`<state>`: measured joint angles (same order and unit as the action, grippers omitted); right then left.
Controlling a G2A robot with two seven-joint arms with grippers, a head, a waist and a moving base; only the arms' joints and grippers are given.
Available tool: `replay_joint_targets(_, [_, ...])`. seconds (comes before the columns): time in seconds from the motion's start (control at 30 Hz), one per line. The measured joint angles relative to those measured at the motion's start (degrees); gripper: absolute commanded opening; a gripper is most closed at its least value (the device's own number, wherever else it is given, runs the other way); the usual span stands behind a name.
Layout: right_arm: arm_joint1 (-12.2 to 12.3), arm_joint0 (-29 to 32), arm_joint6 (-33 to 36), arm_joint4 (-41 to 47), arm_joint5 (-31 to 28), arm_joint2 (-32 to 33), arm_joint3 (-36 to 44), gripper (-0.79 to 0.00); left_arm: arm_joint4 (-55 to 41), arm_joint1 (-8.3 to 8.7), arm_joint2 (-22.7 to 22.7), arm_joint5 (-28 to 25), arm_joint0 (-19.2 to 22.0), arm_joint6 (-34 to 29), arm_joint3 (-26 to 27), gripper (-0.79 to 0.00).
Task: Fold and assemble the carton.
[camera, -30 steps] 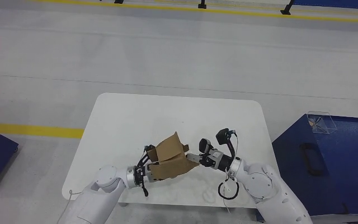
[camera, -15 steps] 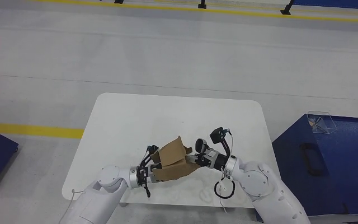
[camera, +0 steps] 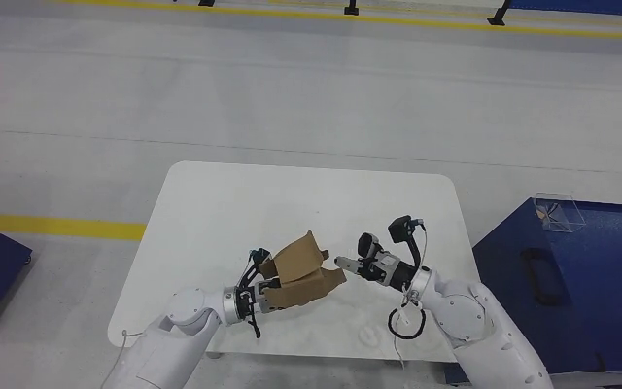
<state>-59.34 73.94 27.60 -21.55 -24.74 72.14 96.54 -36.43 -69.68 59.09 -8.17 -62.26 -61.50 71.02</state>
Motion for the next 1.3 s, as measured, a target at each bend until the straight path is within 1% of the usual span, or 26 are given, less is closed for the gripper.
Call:
replay_joint_targets(0.1, [0.41,1.87,1.99,0.3,-0.3,1.69,1.22,0.0,-0.86,0.12,0.89,-0.14,-0.58,0.72,0.18,-0.785])
replay_joint_targets(0.23, [0.44,2.51,3.88,-0.87,0.3,0.85,1.8,0.0,-1.13,0.18,1.36,-0.28,-1.22,1.25,0.67,-0.785])
replay_joint_targets(0.47, [-0.81,-1.32,3.24,-2.24,1.79,-5.26,-0.42,0.0,0.08,0.01,0.49,-0.36,-1.59,1.77,1.54,-0.785])
replay_joint_targets(0.57, [-1.23,-2.72,2.75,-2.47,2.06,-6.83,-1.26,0.0,0.31,-0.05,0.3,-0.22,-1.56,1.8,1.59,-0.785])
replay_joint_targets(0.9, [-1.71,-4.26,3.13,-1.96,1.78,-8.1,-2.32,0.0,0.51,-0.16,0.09,-0.08,-1.47,1.43,1.35,-0.785])
replay_joint_targets(1.0, [-1.71,-4.35,2.66,-1.78,1.7,-7.54,-2.7,0.0,0.5,-0.21,0.02,-0.1,-1.37,1.36,1.2,-0.785])
replay_joint_targets(1.13, [-1.36,-3.92,2.58,-0.93,1.07,-5.2,-3.22,0.0,0.96,-0.21,-0.24,0.72,-1.16,0.83,1.12,-0.785])
replay_joint_targets(1.3, [-0.91,-3.34,1.52,-2.3,2.33,-1.99,-3.85,0.0,0.96,-0.21,-0.24,0.69,-1.22,0.95,1.21,-0.785])
